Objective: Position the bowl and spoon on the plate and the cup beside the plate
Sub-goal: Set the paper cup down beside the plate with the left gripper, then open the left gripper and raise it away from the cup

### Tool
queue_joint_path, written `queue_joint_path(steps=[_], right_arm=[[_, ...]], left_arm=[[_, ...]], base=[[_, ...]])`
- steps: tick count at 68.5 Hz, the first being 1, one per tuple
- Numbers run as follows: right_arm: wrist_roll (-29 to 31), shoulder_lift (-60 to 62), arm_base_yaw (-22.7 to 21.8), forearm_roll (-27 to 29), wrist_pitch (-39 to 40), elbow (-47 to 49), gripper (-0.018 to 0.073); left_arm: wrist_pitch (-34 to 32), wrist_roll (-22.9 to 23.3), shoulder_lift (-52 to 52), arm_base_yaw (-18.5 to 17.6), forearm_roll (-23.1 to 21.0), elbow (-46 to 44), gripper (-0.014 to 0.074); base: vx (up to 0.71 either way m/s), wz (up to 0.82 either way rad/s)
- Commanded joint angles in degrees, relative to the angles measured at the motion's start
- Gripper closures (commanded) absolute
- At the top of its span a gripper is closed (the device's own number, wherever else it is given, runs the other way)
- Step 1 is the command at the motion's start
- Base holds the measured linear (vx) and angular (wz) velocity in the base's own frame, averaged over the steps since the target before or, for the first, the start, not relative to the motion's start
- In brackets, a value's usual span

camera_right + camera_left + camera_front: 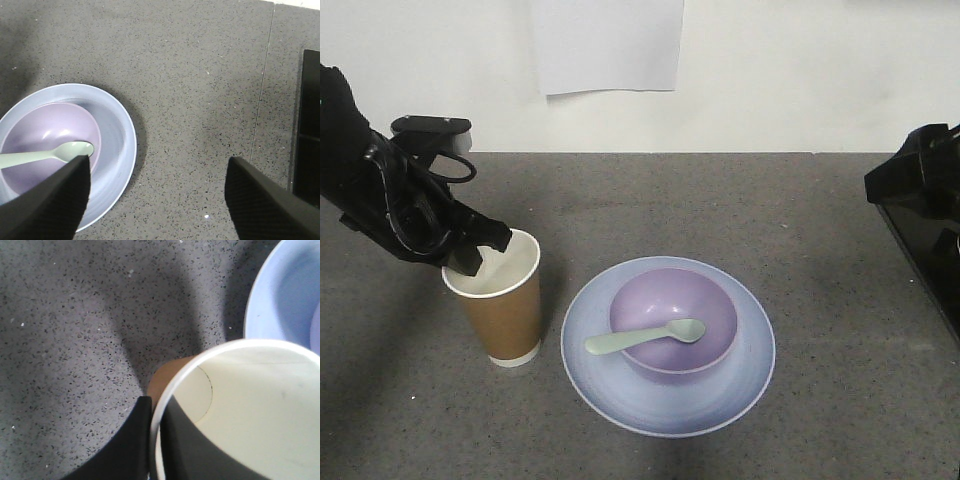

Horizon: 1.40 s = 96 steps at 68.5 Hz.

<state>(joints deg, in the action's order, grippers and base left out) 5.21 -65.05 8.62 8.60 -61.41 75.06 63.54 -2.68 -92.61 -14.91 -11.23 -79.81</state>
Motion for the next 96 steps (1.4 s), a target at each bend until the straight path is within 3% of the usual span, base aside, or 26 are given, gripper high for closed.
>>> queue_joint_path(steps=[1, 21, 35, 52, 73, 86, 96], right_arm=[[0.32, 1.05, -0.33, 0.42, 3.40, 1.37, 0.0017], [0.32, 1.05, -0.33, 0.47, 3.11, 1.37, 0.0017], [0.32, 1.05, -0.33, 0.47, 2.28, 1.37, 0.0017], [0.15, 1.05, -0.33, -0.11, 2.28, 1.37, 0.0017], [-1.22, 1.23, -0.33, -2.82, 2.90, 1.37, 0.0017], [-1.85, 1.83, -0.33, -5.06, 3.52, 1.13, 0.0017], [-2.60, 5.94, -0.33, -6.80, 9.14, -4.81, 0.0017]], left_arm=[[-1.66, 0.59, 2.09, -0.33, -1.61, -0.93, 0.0486], [-2.04, 0.55, 2.33, -0.33, -1.61, -0.98, 0.0162], [-0.82, 0.55, 5.21, -0.33, -1.40, -4.05, 0.0002], [-1.41, 2.36, 12.01, -0.06, 2.23, -4.24, 0.0004], [-3.99, 10.68, 21.82, -0.01, 14.14, -3.29, 0.0010], [-7.88, 15.30, 28.74, 0.05, 18.35, 5.34, 0.0042], [-13.18, 19.67, 35.96, 0.83, 20.91, 15.10, 0.0077]], base=[[0.00, 0.00], [0.00, 0.00], [0.00, 0.00], [0.00, 0.00], [0.00, 0.00], [0.00, 0.00], [0.00, 0.00]])
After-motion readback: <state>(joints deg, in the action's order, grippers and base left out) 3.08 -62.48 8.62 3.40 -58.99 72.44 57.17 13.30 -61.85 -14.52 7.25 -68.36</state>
